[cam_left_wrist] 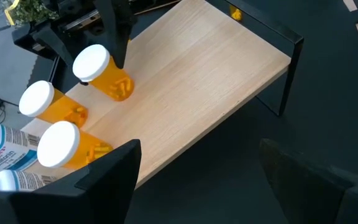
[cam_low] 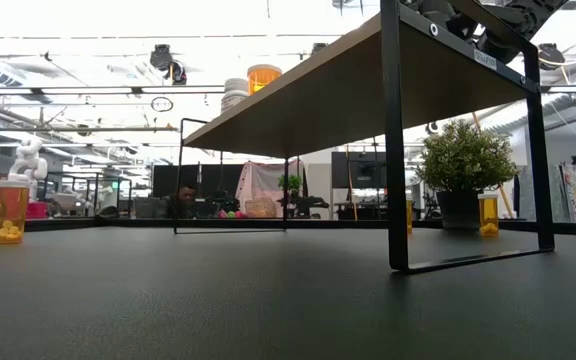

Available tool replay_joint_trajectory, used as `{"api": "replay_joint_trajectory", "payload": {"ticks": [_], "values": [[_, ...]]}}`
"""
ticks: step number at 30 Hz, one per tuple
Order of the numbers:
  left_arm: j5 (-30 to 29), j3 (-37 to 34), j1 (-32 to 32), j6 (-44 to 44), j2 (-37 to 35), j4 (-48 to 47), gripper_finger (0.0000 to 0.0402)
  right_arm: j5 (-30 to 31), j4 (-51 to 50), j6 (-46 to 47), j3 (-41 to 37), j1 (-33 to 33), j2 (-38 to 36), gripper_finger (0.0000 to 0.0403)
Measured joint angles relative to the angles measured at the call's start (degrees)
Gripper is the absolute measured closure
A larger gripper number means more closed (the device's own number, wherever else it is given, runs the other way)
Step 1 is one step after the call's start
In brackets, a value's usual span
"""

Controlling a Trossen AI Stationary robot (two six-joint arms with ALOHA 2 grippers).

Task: Pick and place medicine bottles onto shelf by color
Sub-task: Put the top orange capsule bottle on the shelf aligned with the orange capsule bottles, then put the orange capsule bottle on the shelf aligned with the other capsule bottles

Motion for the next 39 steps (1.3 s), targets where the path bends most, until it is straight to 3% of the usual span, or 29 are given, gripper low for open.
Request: {"api": "replay_joint_trajectory", "payload": {"ticks": [11,18,31,39], "values": [[0.0,0.0,0.0,-0.07,0.0,0.0,0.0073,0.04,-0.44,1.03,0.02,0.02,-3.35,0.0164],[0.01,0.0,0.0,-0.07,0.0,-0.01,0.0073,5.81,-5.87,1.01,0.02,0.16,-7.44,0.0164],[0.01,0.0,-0.26,-0.33,0.0,-0.55,0.0073,7.33,-5.86,1.83,0.02,3.11,-10.88,0.0164],[2.94,0.02,-8.52,-14.0,-1.63,-6.91,0.0073,12.59,-12.92,2.04,0.06,4.92,-18.65,0.0164]]}}
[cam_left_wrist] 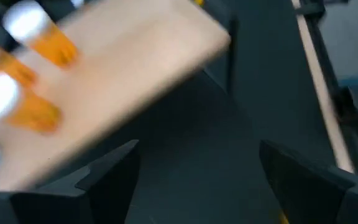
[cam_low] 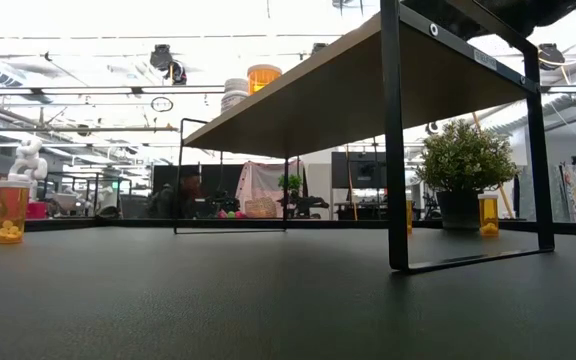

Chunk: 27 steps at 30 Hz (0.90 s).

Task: Pick and place medicine bottles onto shelf by color
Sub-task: Put the orange capsule bottle on the shelf aligned with the other capsule bottles

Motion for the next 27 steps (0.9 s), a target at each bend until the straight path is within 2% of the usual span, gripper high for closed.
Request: {"api": "replay_joint_trajectory", "payload": {"ticks": [5,11,22,27], "values": [[0.22,-0.04,-7.43,-12.21,2.08,-1.32,0.0073,6.63,-8.05,-0.53,0.01,0.52,-5.71,0.0164],[0.19,-0.05,-13.26,-23.96,6.79,-2.25,0.0073,6.88,-11.36,2.4,0.01,0.54,-8.46,0.0164],[1.98,-0.06,-17.24,-31.33,17.46,-3.84,0.0073,7.22,-10.98,1.93,0.01,1.72,-8.19,0.0163],[2.9,-0.06,-18.28,-34.52,20.63,-2.74,0.0073,10.09,-8.11,-0.34,0.01,1.68,-8.15,0.0164]]}}
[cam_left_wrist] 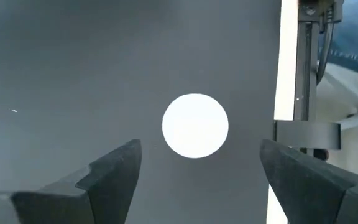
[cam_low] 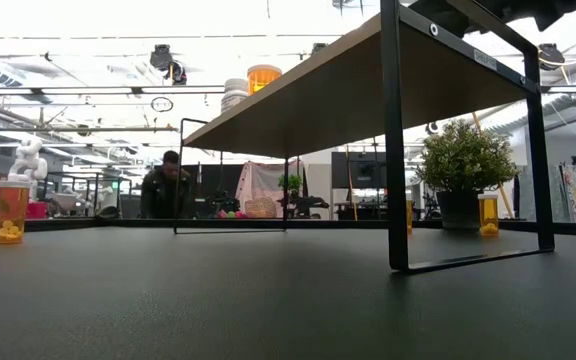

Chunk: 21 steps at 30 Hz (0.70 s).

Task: Pick and place medicine bottles onto shelf by color
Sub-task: Put the orange capsule bottle on the shelf aligned with the other capsule bottles

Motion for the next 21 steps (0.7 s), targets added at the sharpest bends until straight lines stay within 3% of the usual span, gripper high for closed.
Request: {"api": "replay_joint_trajectory", "payload": {"ticks": [6,21], "values": [[-2.39,0.0,-0.11,-4.14,2.15,1.45,0.0073,-0.06,0.78,-3.55,0.0,0.0,0.01,0.0163],[-2.11,-0.62,2.04,-2.29,7.04,3.84,0.0078,-0.31,6.24,-6.66,0.0,-0.04,-0.01,0.0164]]}}
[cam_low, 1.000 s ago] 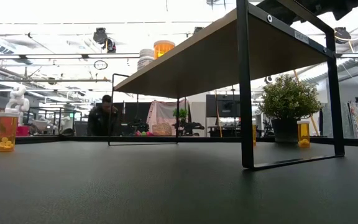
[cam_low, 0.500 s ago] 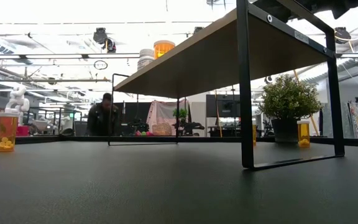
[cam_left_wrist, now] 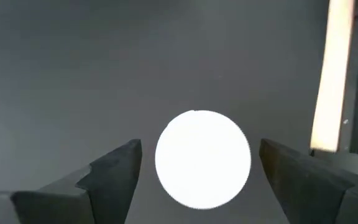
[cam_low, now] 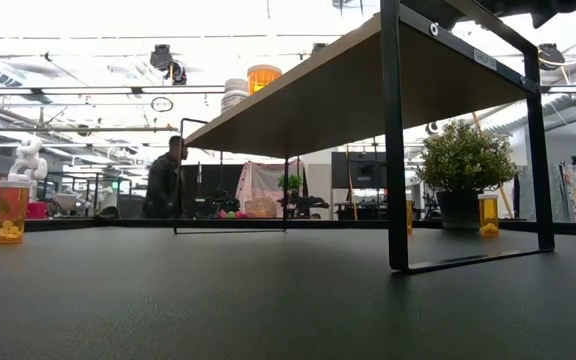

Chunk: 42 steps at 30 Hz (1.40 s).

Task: Pick and place medicine bottles onto shelf by color
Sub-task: Put the orange capsule bottle on the shelf aligned with the other capsule bottles

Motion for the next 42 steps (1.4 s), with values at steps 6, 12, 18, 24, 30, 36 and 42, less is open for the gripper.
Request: {"api": "replay_joint_trajectory", "payload": {"ticks": [6,12,18,24,30,36,42], "values": [[0.17,-0.28,0.22,1.36,-0.01,-0.11,0.0132,-0.02,-0.02,0.15,0.0,0.0,0.0,0.0163],[0.62,-0.28,0.39,3.38,0.01,-0.15,0.0185,-0.02,-0.06,0.4,0.0,0.0,0.0,0.0164],[1.16,-0.25,1.28,6.85,-0.57,-0.38,0.0178,-0.02,-0.24,0.4,0.0,0.0,0.0,0.0164],[0.98,-0.25,4.5,13.66,-3.43,-0.6,0.0162,-0.02,-0.24,0.3,0.0,-0.01,0.02,0.0164],[0.7,-0.23,9.36,24.14,-9.13,-1.0,0.019,-0.02,-0.24,0.05,0.0,0.0,0.02,0.0163],[-2.26,-0.23,15.64,33.85,-16.31,-0.71,0.0175,0.13,-0.71,0.05,0.0,-0.01,0.02,0.0164],[-3.29,-0.21,22.36,43.69,-22.17,3.89,0.0167,0.32,-2.78,0.02,-0.02,0.0,0.02,0.0164]]}}
